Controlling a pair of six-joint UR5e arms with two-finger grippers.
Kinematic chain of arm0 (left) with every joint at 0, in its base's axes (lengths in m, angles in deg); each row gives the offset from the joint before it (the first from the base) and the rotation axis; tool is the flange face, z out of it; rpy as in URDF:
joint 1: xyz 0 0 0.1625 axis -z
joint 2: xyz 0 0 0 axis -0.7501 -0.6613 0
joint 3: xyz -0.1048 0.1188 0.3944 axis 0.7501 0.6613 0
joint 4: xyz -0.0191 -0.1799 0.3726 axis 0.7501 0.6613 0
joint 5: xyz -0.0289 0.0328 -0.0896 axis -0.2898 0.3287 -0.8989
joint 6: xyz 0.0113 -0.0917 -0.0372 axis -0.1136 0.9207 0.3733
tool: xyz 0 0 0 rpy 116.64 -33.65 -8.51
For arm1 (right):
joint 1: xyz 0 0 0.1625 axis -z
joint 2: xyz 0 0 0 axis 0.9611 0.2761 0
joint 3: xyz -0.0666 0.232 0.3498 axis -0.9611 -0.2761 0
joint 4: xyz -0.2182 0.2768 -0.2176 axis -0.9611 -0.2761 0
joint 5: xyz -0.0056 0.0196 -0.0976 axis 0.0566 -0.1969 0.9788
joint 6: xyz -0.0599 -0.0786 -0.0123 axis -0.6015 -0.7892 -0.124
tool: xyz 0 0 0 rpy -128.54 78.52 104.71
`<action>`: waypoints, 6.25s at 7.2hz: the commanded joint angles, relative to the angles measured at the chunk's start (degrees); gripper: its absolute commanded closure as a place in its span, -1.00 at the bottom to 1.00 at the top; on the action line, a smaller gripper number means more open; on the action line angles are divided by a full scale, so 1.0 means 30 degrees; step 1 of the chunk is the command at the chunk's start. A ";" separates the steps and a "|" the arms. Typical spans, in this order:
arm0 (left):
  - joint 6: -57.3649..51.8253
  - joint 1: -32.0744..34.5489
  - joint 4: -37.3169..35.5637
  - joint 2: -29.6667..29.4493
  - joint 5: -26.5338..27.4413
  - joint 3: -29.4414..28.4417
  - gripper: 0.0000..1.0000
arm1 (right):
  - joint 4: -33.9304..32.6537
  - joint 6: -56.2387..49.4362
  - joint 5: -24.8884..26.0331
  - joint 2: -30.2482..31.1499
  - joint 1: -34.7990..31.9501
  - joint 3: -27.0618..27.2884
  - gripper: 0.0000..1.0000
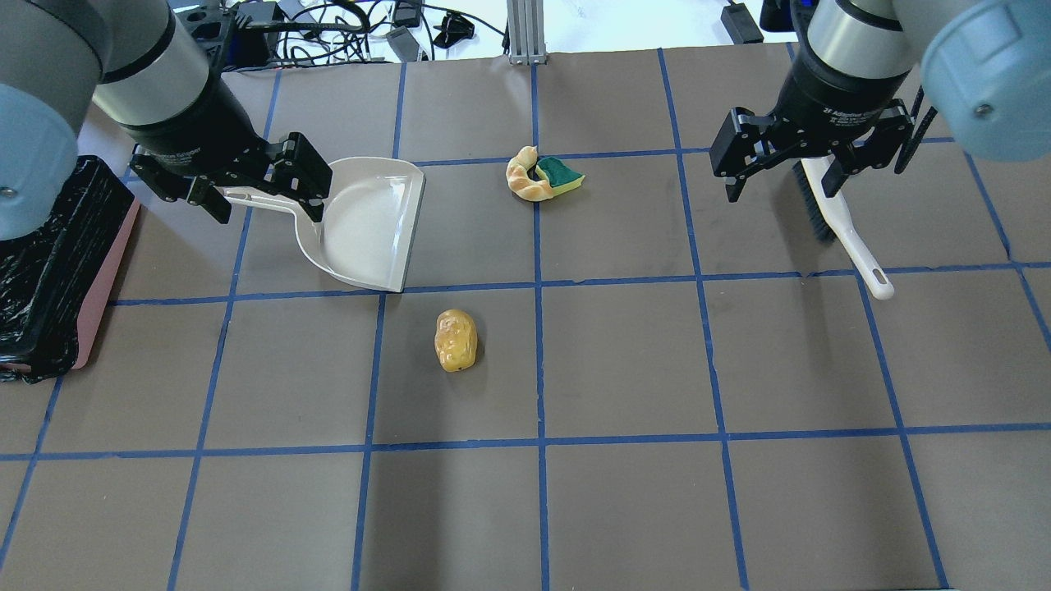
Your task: Sweep and dump trash into bin
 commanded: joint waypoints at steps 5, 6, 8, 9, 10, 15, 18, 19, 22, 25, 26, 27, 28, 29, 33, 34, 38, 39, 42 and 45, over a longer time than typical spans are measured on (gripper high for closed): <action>-0.0135 -0.0019 -0.0115 -0.0074 0.0040 -0.0089 -1.00 | -0.0089 -0.0087 0.0069 0.0061 0.0058 -0.0105 -1.00; -0.0135 -0.0019 -0.0115 -0.0075 0.0039 -0.0090 -1.00 | -0.0089 -0.0117 0.0040 0.0120 0.0088 -0.0106 -1.00; -0.0135 -0.0049 -0.0115 -0.0133 0.0039 -0.0031 -1.00 | -0.0118 -0.0146 -0.0251 0.0238 0.0030 -0.0019 -1.00; -0.0135 -0.0049 -0.0115 -0.0134 0.0039 -0.0089 -1.00 | -0.0118 -0.0176 -0.0311 0.0237 0.0001 0.0011 -1.00; -0.0135 -0.0049 -0.0115 -0.0134 0.0039 -0.0061 -1.00 | -0.0118 -0.0176 -0.0311 0.0237 0.0029 0.0011 -1.00; 0.0068 -0.0078 -0.0291 -0.0134 0.0098 -0.0089 -1.00 | -0.0118 -0.0147 -0.0310 0.0179 0.0000 0.0069 -1.00; 0.1290 -0.0691 -0.0640 -0.0570 0.0069 -0.0061 -1.00 | -0.1018 -0.1807 -0.0019 -0.0316 0.0117 0.0418 -1.00; 0.2287 -0.0983 -0.1716 -0.1008 0.0098 0.0027 -1.00 | -0.1635 -0.2716 0.0504 -0.0841 0.0407 0.0653 -1.00; 0.8711 -0.1952 -0.5840 -0.2356 0.0214 -0.0119 -1.00 | -0.2598 -0.3741 0.1800 -0.1315 0.3626 0.2581 -1.00; 1.3650 -0.2360 -0.6531 -0.4024 0.1550 -0.0730 -1.00 | -0.4299 -0.7289 0.1447 -0.1344 0.6000 0.4458 -0.88; 1.4882 -0.2508 -0.6531 -0.4784 0.2346 -0.1169 -1.00 | -0.5467 -0.8484 0.1649 -0.1374 0.6093 0.5334 -0.80; 1.5620 -0.2828 -0.6822 -0.5401 0.2354 -0.1580 -1.00 | -0.7074 -0.8699 0.1826 -0.1490 0.6268 0.6271 -0.90; 1.7135 -0.3180 -0.7056 -0.5958 0.2354 -0.1555 -1.00 | -0.7990 -0.9079 0.1769 -0.1781 0.6473 0.6396 -0.98; 1.8281 -0.3241 -0.7494 -0.6486 0.2325 -0.1554 -1.00 | -0.9043 -0.9169 0.1769 -0.2364 0.6533 0.6398 -0.98; 2.1780 -0.3300 -0.9431 -0.9296 0.2266 -0.2340 -1.00 | -1.0460 -0.9524 0.1476 -0.4127 0.7734 0.6949 -0.93; 2.2214 -0.3387 -0.9374 -1.0058 0.2208 -0.3012 -1.00 | -1.0779 -0.9464 0.1447 -0.4128 0.7735 0.7360 -0.85; 2.5431 -0.3388 -0.8438 -1.1846 0.2148 -0.3428 -1.00 | -1.3214 -0.9347 0.0831 -0.5886 0.7735 0.7364 -0.87; 2.6137 -0.3388 -0.8059 -1.2113 0.2410 -0.3458 -1.00 | -1.3156 -0.9317 0.0831 -0.5886 0.7735 0.7335 -0.87; 2.6408 -0.3388 -0.5857 -1.2348 0.3933 -0.3636 -1.00 | -1.3126 -0.9230 0.0773 -0.5362 0.7735 0.7218 -0.80; 2.6965 -0.3388 -0.6790 -1.2758 0.4081 -0.3753 -0.42 | -1.3097 -0.9200 0.0365 -0.5327 0.7735 0.7363 -0.65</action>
